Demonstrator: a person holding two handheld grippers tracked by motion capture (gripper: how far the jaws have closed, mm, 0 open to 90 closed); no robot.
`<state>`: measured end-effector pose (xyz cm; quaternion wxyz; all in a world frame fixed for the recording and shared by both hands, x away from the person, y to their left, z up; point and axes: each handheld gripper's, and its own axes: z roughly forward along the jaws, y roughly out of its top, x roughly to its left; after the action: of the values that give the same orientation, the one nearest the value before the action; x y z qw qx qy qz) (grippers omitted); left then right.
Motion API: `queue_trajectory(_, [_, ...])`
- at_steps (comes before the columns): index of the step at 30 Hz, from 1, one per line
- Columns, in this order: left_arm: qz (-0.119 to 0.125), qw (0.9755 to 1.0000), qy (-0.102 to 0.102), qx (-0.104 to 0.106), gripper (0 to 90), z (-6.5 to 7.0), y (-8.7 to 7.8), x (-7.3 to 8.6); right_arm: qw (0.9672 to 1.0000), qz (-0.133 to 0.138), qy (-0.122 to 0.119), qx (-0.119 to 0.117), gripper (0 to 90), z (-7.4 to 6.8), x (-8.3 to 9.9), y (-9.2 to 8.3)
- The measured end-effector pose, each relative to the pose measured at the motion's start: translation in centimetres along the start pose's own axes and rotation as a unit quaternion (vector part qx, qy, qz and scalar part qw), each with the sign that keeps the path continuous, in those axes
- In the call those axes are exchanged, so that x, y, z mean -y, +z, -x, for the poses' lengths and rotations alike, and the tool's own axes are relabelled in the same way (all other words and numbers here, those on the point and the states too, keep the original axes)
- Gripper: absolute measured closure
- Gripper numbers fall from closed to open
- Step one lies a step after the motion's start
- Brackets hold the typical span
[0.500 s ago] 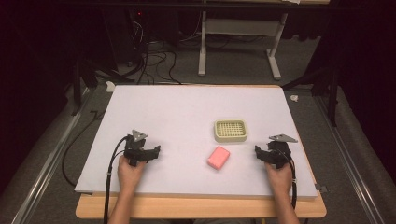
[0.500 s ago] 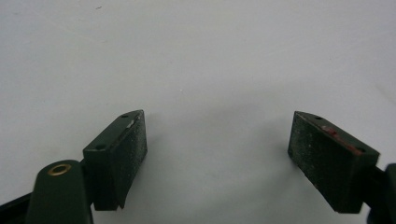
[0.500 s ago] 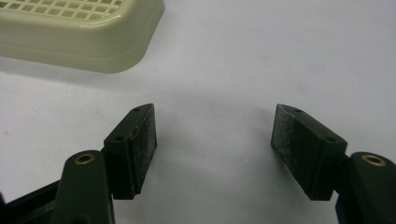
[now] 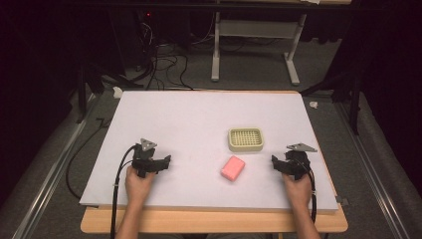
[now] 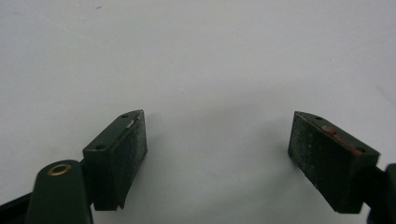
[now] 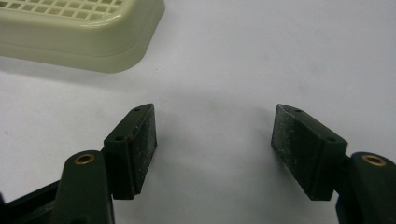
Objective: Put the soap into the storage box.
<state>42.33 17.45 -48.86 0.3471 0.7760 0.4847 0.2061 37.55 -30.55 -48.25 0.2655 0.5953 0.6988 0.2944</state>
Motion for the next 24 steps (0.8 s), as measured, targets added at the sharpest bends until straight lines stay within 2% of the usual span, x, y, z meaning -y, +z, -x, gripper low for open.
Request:
queue_trajectory(8, [-0.001, 1.0000, -0.002, 0.000, 20.0, 0.0, 0.0, 0.0, 0.9999, -0.005, -0.001, -0.015, 25.6, 0.1, -0.1, 0.0])
queue_trajectory(12, [-0.001, 1.0000, -0.001, -0.001, 20.0, 0.0, 0.0, 0.0, 0.9997, -0.010, -0.012, -0.017, 21.7, -0.1, -0.1, 0.1])
queue_trajectory(17, [-0.001, 1.0000, -0.002, -0.001, 20.0, 0.0, 0.0, 0.0, 0.9997, -0.010, -0.010, -0.022, 21.4, 0.0, -0.2, 0.1])
queue_trajectory(19, [-0.001, 1.0000, -0.002, -0.001, 20.0, 0.0, 0.0, 0.0, 0.9995, -0.007, -0.002, -0.031, 21.8, 0.1, -0.1, -0.2])
queue_trajectory(22, [-0.001, 1.0000, -0.001, -0.001, 20.0, 0.0, 0.0, 0.0, 0.9993, 0.001, -0.001, -0.037, 21.7, 0.0, 0.0, -0.5])
queue_trajectory(24, [-0.002, 1.0000, -0.001, -0.001, 20.0, 0.0, 0.0, 0.0, 0.9988, 0.010, -0.001, -0.048, 21.6, -0.1, 0.2, -0.9])
